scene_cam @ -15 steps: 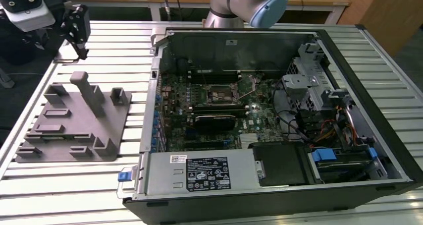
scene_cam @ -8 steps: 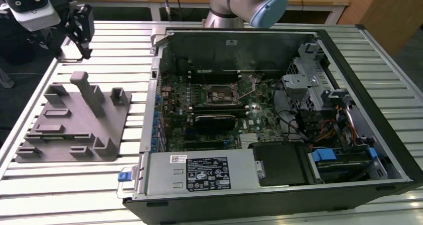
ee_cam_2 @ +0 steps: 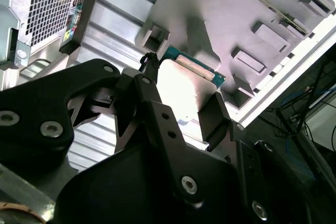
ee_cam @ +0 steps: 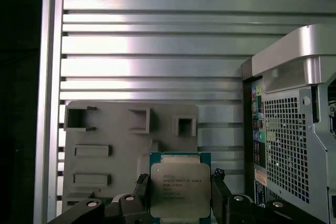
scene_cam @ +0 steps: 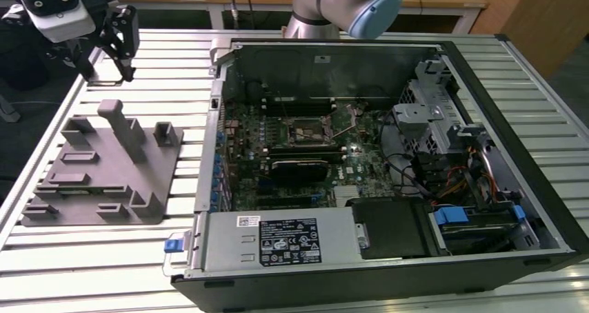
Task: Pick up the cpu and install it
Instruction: 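Pick up the cpu and move it towards the insertion slot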
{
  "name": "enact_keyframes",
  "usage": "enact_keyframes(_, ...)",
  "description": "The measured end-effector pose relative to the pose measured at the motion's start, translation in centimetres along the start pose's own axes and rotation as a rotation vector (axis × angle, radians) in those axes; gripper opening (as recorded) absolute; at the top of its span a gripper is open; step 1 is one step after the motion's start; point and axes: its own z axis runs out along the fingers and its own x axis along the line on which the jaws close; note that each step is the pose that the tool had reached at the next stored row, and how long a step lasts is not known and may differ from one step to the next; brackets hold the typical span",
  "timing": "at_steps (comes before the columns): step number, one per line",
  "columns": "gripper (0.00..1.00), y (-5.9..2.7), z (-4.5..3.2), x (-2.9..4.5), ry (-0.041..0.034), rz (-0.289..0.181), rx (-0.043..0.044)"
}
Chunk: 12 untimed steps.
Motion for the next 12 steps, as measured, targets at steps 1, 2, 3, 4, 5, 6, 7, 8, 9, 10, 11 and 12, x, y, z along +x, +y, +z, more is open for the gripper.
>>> enact_keyframes(1,0.55,0.02,0.0,-0.12,0.0,0.0,0.0)
enact_keyframes(2,0.55,0.05,0.01,-0.23,0.0,0.0,0.0)
enact_keyframes(3,0.55,0.07,0.01,-0.35,0.0,0.0,0.0)
enact_keyframes(4,0.55,0.09,0.02,-0.48,0.0,0.0,0.0)
enact_keyframes(5,0.55,0.11,0.02,-0.61,0.0,0.0,0.0)
enact_keyframes(6,0.55,0.13,0.02,-0.74,0.0,0.0,0.0)
enact_keyframes(7,0.55,0.14,0.03,-0.86,0.0001,0.0,0.0)
enact_keyframes(8,0.55,0.16,0.03,-0.99,0.0001,0.0,0.0001)
enact_keyframes(9,0.55,0.18,0.04,-1.12,0.0001,0.0,0.0)
enact_keyframes(10,0.55,0.19,0.04,-1.25,0.0,0.0,0.0)
enact_keyframes(11,0.55,0.21,0.05,-1.36,0.0001,0.0,0.0)
enact_keyframes(12,0.55,0.22,0.05,-1.48,0.0,0.0,0.0)
